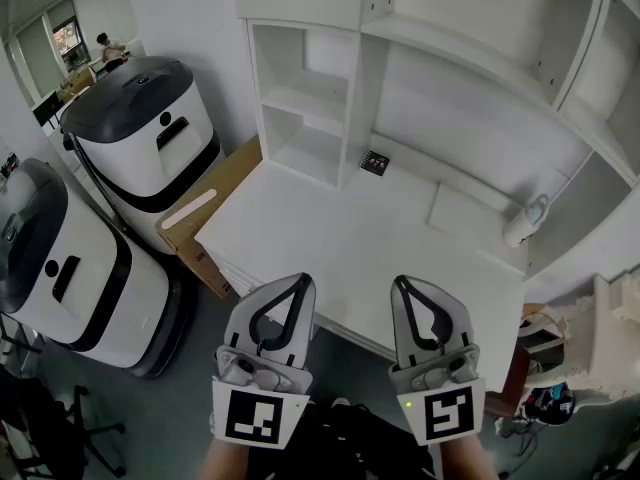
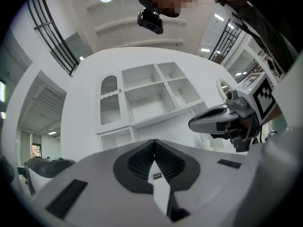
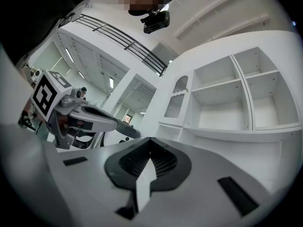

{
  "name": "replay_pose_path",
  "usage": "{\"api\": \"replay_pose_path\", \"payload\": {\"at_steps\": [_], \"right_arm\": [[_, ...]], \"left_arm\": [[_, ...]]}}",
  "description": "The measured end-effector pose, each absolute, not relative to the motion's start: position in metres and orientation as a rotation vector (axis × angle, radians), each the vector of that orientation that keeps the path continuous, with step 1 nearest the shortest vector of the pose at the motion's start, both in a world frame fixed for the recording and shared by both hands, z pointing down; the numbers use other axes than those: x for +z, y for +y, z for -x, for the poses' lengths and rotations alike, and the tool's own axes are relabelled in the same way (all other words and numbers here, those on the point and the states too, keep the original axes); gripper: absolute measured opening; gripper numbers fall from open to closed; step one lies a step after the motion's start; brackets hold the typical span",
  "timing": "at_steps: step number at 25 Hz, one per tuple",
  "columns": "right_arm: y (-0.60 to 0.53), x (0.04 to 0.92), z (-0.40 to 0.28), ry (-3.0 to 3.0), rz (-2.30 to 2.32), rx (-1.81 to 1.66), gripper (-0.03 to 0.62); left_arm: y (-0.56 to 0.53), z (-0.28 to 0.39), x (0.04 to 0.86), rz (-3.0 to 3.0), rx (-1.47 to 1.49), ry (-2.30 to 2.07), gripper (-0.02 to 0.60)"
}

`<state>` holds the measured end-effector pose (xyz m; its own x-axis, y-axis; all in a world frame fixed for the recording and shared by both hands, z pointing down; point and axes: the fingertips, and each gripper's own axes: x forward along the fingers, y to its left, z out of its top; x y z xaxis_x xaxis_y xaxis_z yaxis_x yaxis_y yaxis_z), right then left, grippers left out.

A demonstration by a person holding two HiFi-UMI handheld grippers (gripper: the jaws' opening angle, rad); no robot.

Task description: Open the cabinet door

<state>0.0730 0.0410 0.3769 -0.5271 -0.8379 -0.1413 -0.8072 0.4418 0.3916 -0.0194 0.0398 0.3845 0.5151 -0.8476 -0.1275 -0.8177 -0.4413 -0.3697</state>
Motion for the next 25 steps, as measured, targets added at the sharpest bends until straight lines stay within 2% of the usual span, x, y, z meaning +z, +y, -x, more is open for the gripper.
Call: {"api": "replay_pose_path", "payload": {"at_steps": [25], "right_arm": [[0.044,0.374,-0.066,-2.594,-1.511,-0.634,0.002]], "left_arm": [[0.041,0.030,0.381,2.383,-0.074,1.373,-0.002]]}}
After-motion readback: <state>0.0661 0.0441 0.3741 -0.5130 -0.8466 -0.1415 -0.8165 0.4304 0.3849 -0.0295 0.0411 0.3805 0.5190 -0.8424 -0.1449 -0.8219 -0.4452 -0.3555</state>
